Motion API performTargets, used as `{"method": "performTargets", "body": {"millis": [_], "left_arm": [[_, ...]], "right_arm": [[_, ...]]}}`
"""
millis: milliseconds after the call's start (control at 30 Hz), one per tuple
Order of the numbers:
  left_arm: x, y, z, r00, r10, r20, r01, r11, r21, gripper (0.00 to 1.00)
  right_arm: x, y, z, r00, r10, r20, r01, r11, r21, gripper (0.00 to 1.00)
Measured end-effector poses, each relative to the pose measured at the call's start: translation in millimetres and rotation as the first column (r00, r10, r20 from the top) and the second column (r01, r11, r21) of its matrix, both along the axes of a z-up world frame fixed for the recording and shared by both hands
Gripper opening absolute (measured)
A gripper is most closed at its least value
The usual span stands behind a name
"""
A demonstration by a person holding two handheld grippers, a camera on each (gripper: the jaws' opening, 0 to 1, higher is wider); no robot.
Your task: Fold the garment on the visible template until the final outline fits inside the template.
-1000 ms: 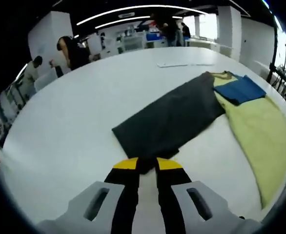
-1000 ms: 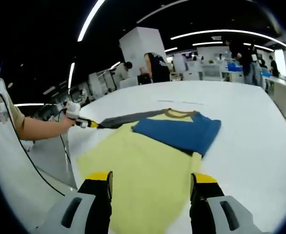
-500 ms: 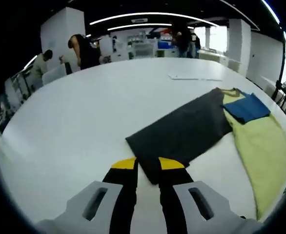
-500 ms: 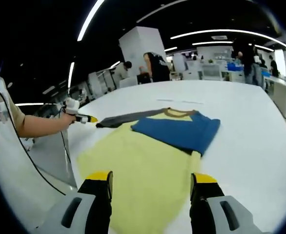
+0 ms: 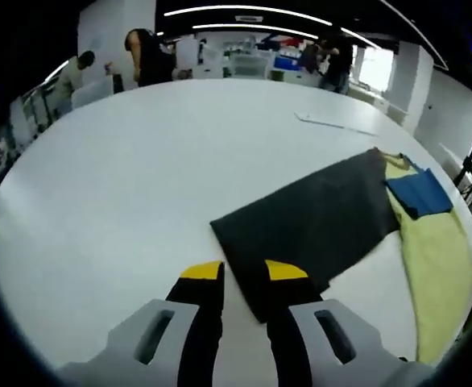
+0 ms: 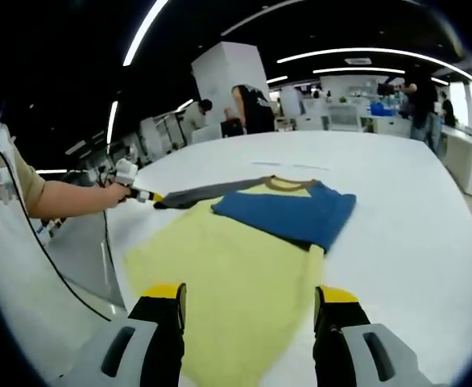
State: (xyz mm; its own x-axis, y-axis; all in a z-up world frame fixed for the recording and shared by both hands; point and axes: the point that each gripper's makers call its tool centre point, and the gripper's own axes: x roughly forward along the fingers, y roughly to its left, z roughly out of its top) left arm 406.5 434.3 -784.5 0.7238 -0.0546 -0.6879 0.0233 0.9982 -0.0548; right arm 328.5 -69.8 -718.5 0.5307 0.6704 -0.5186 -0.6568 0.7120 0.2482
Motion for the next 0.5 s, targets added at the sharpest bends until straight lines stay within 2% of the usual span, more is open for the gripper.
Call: {"method": "performTargets", "body": {"millis": [167, 333, 500], "left_arm": [[-1.7, -1.7, -3.6, 1.0, -0.004, -0.021, 0.004, 1.0, -0.007, 0.11], [0.2, -1.3, -3.1, 0.999, -0.019, -0.026, 0.018, 1.0, -0.009, 0.01], [4.1, 1.7, 0.9, 0.999, -0.034, -0.027, 0.034, 0.999, 0.009, 0.0]], "right_arm": [[-1.9, 1.1, -2.2, 1.0, -0.007, -0.006, 0.007, 1.0, 0.001, 0.62], [-2.7, 5.1, -2.1, 1.0, -0.005, -0.007, 0.005, 1.0, 0.0, 0.62], [-2.9, 7.7, -0.1, 1.0, -0.001, -0.003, 0.001, 1.0, -0.002, 0.63]]}}
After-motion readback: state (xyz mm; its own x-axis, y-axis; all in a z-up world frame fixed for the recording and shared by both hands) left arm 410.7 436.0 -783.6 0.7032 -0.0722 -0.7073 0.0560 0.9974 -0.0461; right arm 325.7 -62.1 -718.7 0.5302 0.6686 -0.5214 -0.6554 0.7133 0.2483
